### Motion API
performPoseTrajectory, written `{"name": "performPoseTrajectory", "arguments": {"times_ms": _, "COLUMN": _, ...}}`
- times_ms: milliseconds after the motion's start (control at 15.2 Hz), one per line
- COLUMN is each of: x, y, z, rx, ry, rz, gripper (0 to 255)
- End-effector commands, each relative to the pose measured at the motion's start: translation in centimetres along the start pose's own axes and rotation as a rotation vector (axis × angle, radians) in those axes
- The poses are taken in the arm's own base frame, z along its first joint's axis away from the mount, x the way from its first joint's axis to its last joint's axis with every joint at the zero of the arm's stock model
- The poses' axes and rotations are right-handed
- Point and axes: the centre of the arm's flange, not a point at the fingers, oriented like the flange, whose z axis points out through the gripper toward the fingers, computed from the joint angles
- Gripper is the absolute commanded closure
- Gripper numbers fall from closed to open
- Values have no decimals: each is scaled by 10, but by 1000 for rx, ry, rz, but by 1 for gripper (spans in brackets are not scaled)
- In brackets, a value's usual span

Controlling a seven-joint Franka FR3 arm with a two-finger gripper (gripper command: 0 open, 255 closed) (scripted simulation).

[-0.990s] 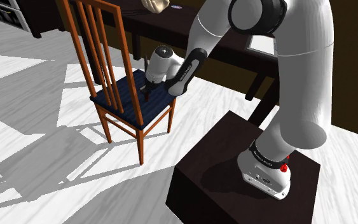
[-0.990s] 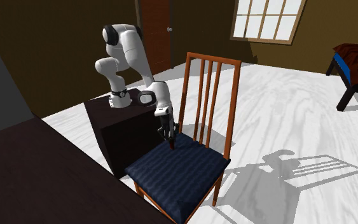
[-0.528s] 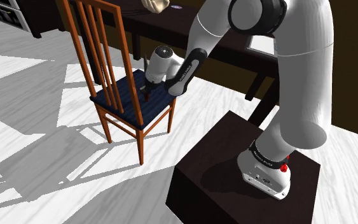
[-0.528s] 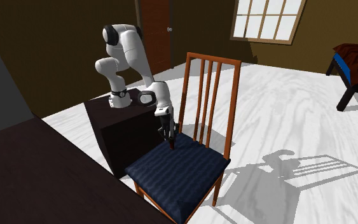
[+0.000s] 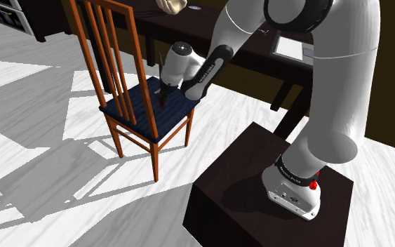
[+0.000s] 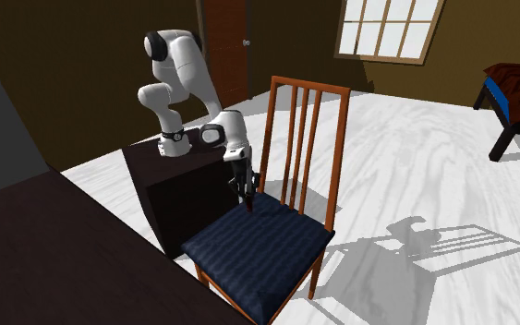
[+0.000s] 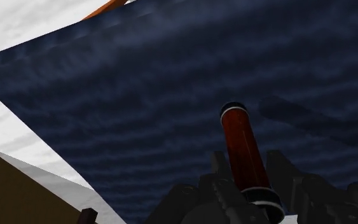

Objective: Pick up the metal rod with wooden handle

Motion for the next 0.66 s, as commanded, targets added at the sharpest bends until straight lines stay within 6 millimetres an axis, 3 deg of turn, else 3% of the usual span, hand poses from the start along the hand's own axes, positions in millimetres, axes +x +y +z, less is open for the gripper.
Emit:
{"name": "performPoseTrajectory", "arguments": {"times_ms": 0, "x": 6, "y": 1, "z": -10, "rx": 0, "ry": 0, "rz": 0, "gripper": 255}}
{"name": "performPoseTrajectory", "arguments": {"times_ms": 462, "x": 21, "y": 2, "z": -43, "rx": 0, "ry": 0, "rz": 0, "gripper": 255}}
{"name": "performPoseTrajectory", "arguments": {"times_ms": 594, "x": 21, "y": 2, "z": -44, "rx": 0, "ry": 0, "rz": 0, "gripper": 255}}
